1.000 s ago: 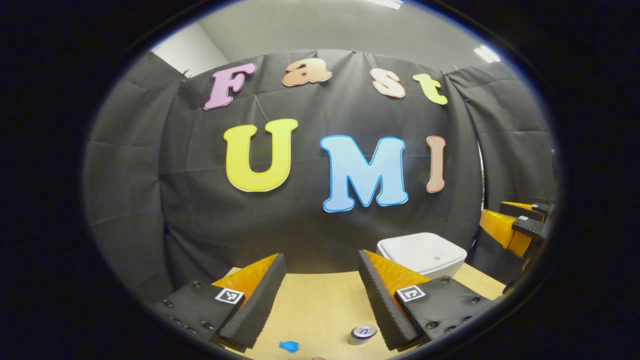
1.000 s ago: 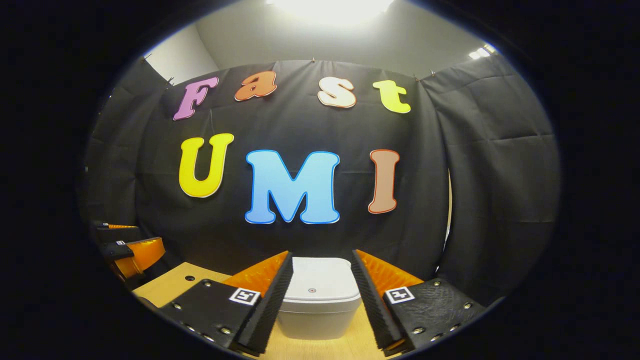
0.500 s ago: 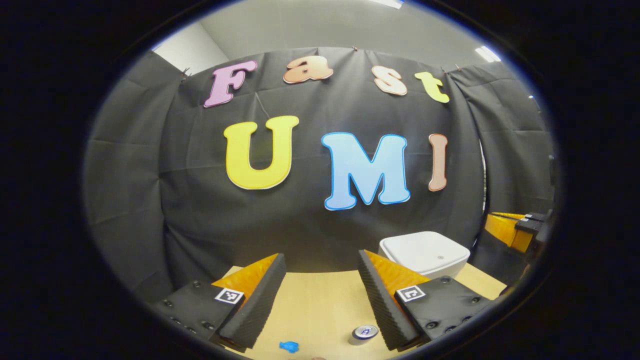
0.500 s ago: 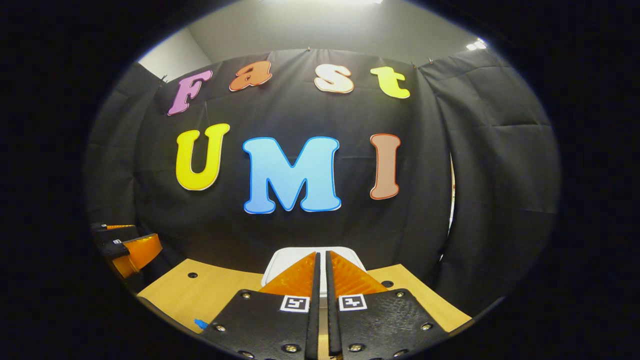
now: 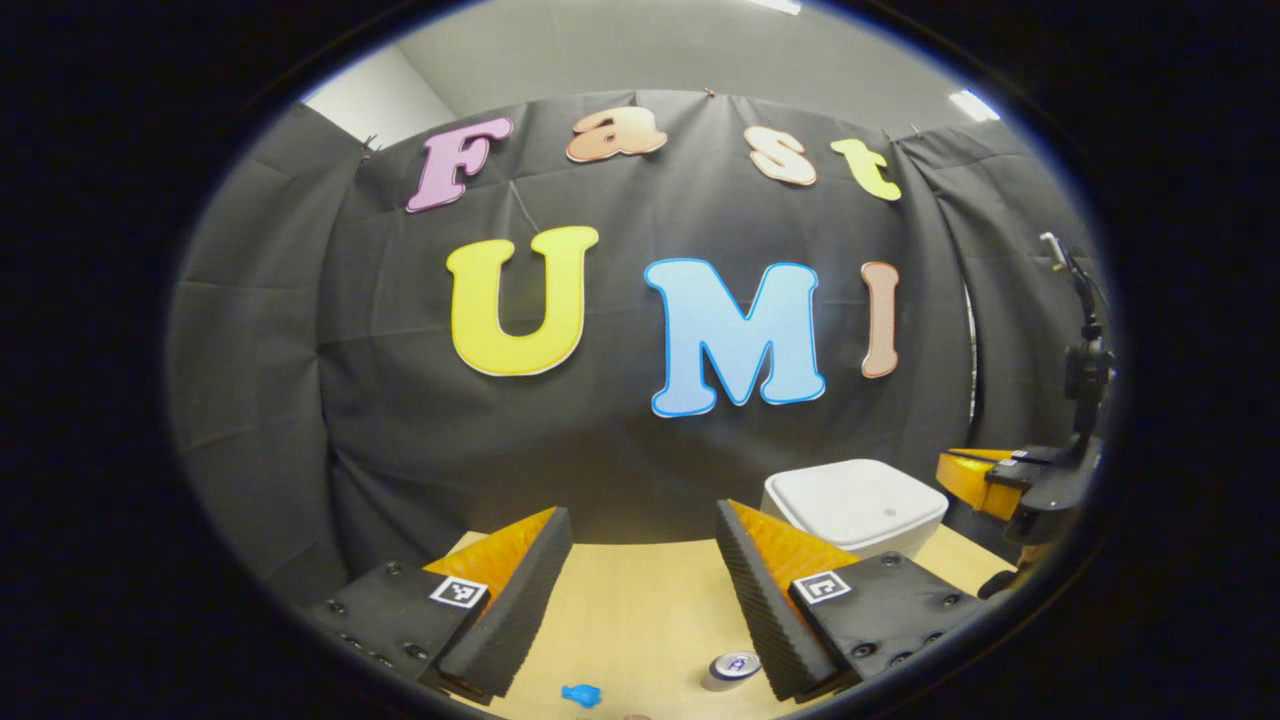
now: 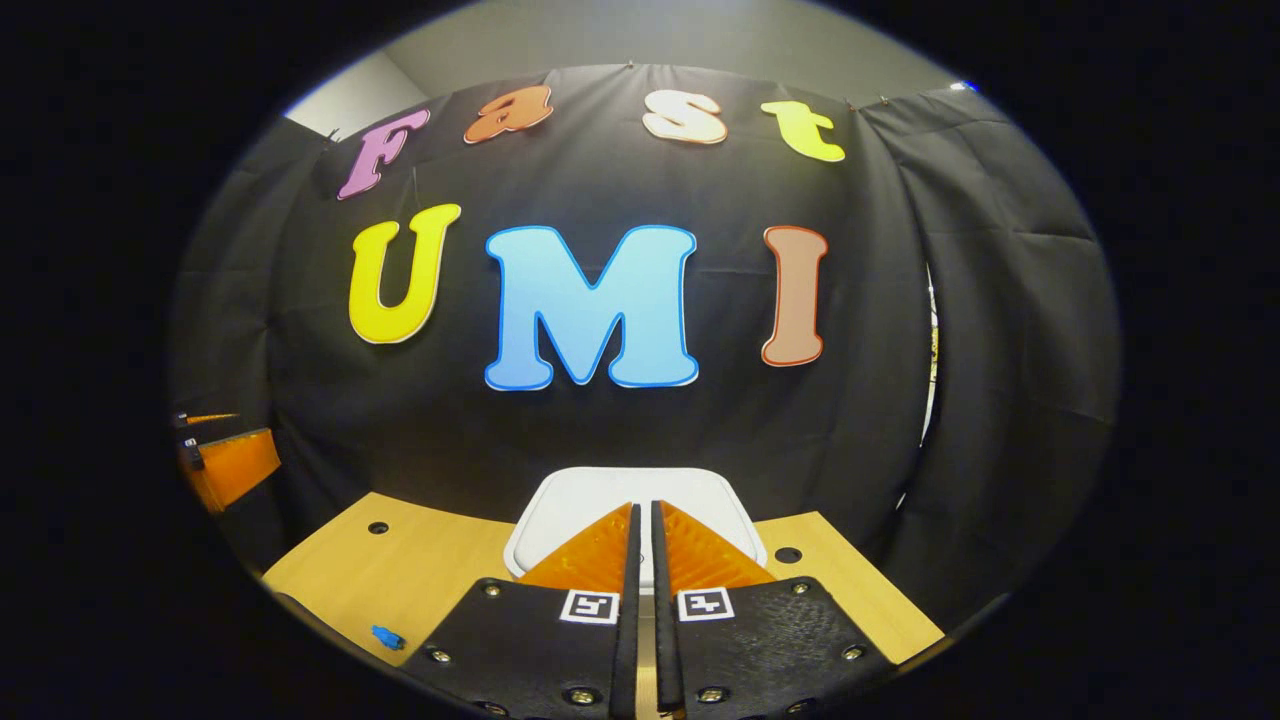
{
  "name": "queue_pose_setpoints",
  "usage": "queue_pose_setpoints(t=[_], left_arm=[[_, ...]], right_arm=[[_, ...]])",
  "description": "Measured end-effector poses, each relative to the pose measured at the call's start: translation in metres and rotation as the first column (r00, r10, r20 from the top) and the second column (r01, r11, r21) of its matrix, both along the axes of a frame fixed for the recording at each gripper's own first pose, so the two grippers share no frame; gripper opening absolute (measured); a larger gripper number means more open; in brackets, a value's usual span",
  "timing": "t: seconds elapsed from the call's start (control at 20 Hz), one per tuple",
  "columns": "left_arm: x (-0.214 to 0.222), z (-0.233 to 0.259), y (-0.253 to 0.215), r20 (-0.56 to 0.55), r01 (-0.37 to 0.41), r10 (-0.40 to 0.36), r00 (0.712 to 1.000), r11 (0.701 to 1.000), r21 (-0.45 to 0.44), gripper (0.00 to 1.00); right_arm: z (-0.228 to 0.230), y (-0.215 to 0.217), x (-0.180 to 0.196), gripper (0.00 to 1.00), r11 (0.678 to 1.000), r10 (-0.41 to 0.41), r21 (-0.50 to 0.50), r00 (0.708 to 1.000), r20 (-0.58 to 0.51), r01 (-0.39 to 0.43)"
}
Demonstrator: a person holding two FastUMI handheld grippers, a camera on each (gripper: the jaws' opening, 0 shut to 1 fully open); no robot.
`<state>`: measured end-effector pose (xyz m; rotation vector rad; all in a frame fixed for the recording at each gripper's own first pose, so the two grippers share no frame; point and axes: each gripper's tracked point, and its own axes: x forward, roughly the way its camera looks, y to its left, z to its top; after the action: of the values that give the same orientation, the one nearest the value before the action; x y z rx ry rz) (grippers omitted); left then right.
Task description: Press the lid of the desktop garbage bin to open it, pick up the crumpled paper on the desktop and throw it into the bin, then pick up the pop can on the desktop and drop it into the bin, and finally close the garbage bin lid.
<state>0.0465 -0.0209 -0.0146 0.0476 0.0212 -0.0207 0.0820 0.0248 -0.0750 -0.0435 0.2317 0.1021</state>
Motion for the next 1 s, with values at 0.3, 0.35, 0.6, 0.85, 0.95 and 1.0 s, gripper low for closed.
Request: queue_pose_setpoints(t=[0.3, 0.35, 0.6, 0.85, 0.95, 1.0], left_arm=[[0.013, -0.002, 0.006, -0.002, -0.016, 0.016, 1.000, 1.000, 0.011, 0.95], [0.014, -0.002, 0.008, -0.003, -0.019, 0.019, 1.000, 1.000, 0.012, 0.95], [0.020, -0.007, 0.009, -0.013, -0.023, 0.024, 1.000, 1.000, 0.011, 0.95], [0.019, -0.008, 0.008, -0.016, -0.022, 0.023, 1.000, 1.000, 0.008, 0.95], [0.017, -0.007, 0.007, -0.018, -0.021, 0.021, 1.000, 1.000, 0.004, 0.95], [0.017, -0.008, 0.007, -0.017, -0.020, 0.020, 1.000, 1.000, 0.002, 0.95]], right_arm=[[-0.038, 0.006, 0.022, 0.07, 0.999, 0.032, -0.020, 0.996, -0.083, -0.034], [-0.044, 0.007, 0.024, 0.07, 0.999, 0.036, -0.020, 0.994, -0.100, -0.038], [-0.061, 0.008, 0.027, 0.07, 0.999, 0.043, -0.015, 0.988, -0.146, -0.045], [-0.063, 0.008, 0.026, 0.07, 0.999, 0.042, -0.027, 0.988, -0.151, -0.047], [-0.062, 0.009, 0.026, 0.08, 0.999, 0.043, -0.017, 0.988, -0.149, -0.046], [-0.064, 0.010, 0.025, 0.08, 0.999, 0.047, -0.010, 0.987, -0.152, -0.049]])
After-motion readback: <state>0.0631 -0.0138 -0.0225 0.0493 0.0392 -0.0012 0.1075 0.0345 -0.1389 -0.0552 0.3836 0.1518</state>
